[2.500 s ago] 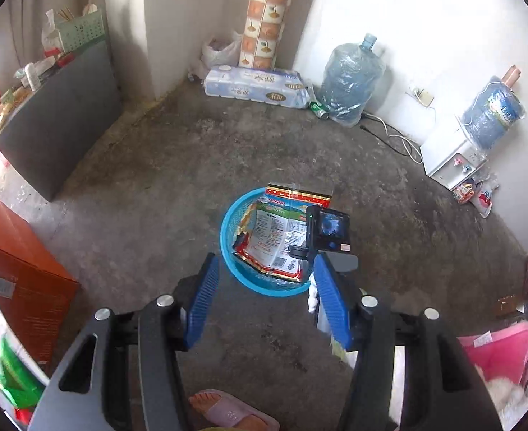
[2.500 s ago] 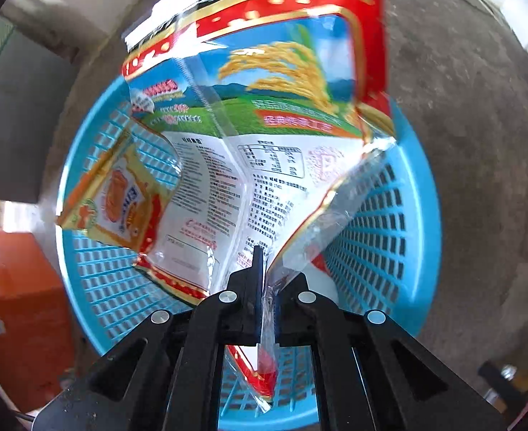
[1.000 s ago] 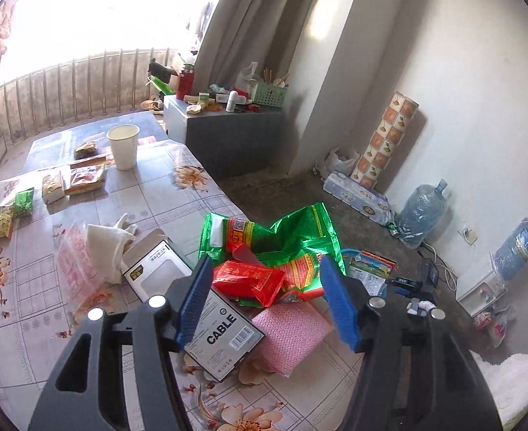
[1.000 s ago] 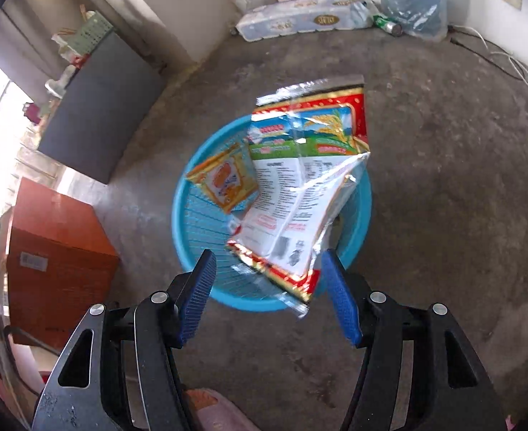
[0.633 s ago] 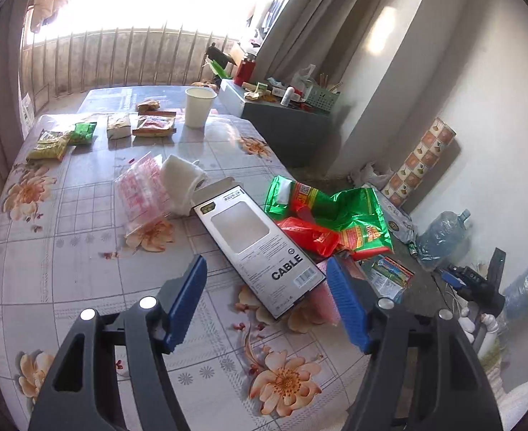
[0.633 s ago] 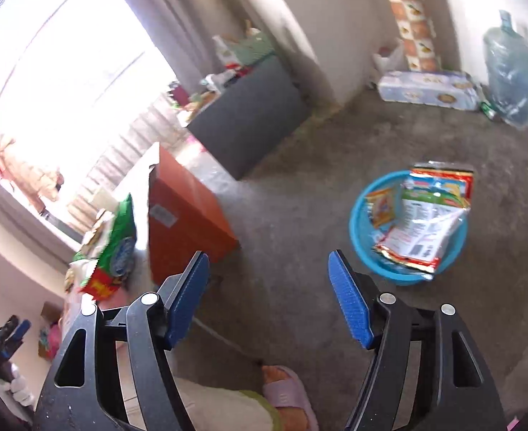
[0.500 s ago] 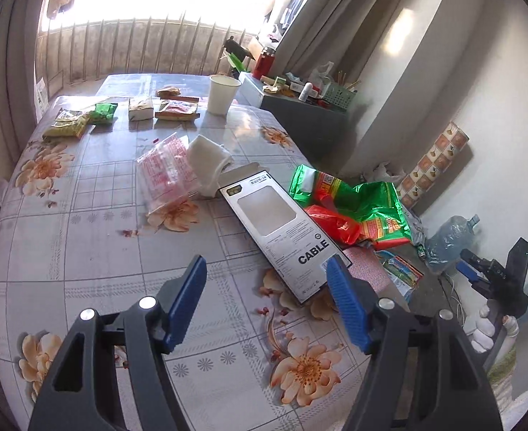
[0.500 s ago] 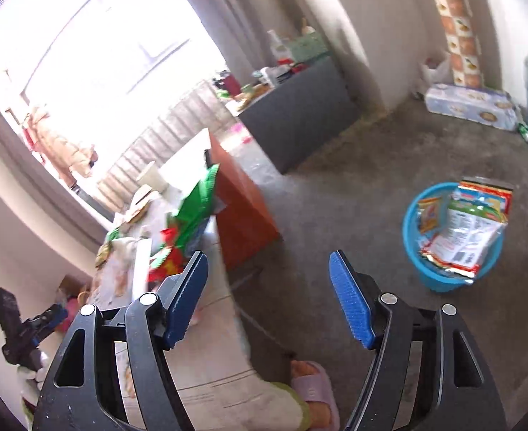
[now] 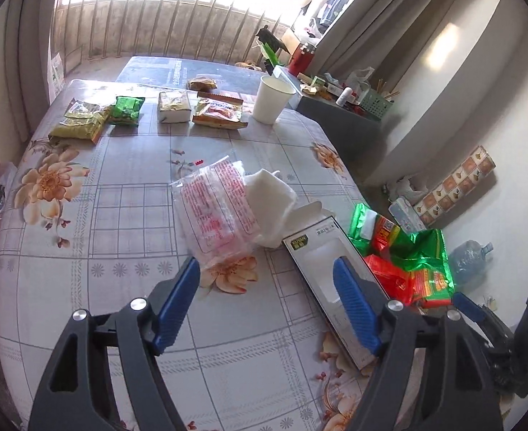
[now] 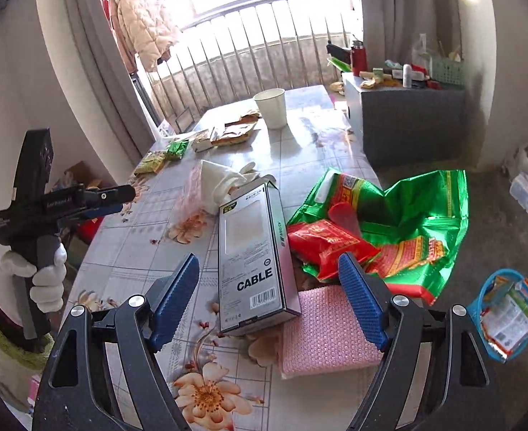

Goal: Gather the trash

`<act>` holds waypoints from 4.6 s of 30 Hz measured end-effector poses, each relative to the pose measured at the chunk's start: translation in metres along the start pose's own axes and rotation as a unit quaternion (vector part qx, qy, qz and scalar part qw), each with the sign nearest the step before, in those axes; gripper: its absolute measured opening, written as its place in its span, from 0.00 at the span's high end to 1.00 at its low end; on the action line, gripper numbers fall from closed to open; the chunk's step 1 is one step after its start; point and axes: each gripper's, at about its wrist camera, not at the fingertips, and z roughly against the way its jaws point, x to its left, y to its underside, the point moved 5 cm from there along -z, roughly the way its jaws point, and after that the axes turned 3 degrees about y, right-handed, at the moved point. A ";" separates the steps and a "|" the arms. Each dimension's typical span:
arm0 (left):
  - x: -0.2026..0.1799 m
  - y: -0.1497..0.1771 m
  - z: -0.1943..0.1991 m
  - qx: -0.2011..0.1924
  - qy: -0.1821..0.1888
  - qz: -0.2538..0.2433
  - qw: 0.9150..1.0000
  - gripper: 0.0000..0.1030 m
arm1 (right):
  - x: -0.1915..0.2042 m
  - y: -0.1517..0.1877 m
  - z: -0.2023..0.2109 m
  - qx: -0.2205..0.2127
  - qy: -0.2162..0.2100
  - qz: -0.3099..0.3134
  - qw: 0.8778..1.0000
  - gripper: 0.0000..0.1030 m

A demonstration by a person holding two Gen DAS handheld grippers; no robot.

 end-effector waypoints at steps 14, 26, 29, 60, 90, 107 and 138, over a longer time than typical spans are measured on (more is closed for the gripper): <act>0.021 -0.022 -0.114 0.061 -0.095 -0.022 0.993 0.29 | 0.016 -0.013 -0.058 0.062 0.000 0.001 0.998 0.26; 0.048 -0.008 -0.096 0.051 -0.082 0.001 0.995 0.68 | 0.016 -0.009 -0.066 0.087 -0.019 -0.009 0.996 0.26; 0.053 -0.006 -0.083 0.039 -0.084 0.003 0.996 0.73 | 0.022 -0.009 -0.066 0.089 -0.019 0.000 0.996 0.26; 0.086 0.101 0.055 -0.029 -0.030 0.126 0.991 0.80 | 0.082 0.022 -0.127 0.194 0.037 -0.066 0.978 0.18; 0.080 0.114 0.064 -0.028 -0.008 0.125 0.992 0.80 | 0.121 0.067 -0.086 0.205 0.021 0.023 0.978 0.09; 0.061 0.116 0.094 -0.039 0.015 0.105 0.994 0.80 | 0.117 0.067 -0.049 0.178 -0.042 0.026 0.983 0.18; -0.388 0.090 -0.043 0.163 0.284 -0.203 0.923 0.80 | -0.253 0.096 0.202 -0.096 0.096 -0.347 0.928 0.19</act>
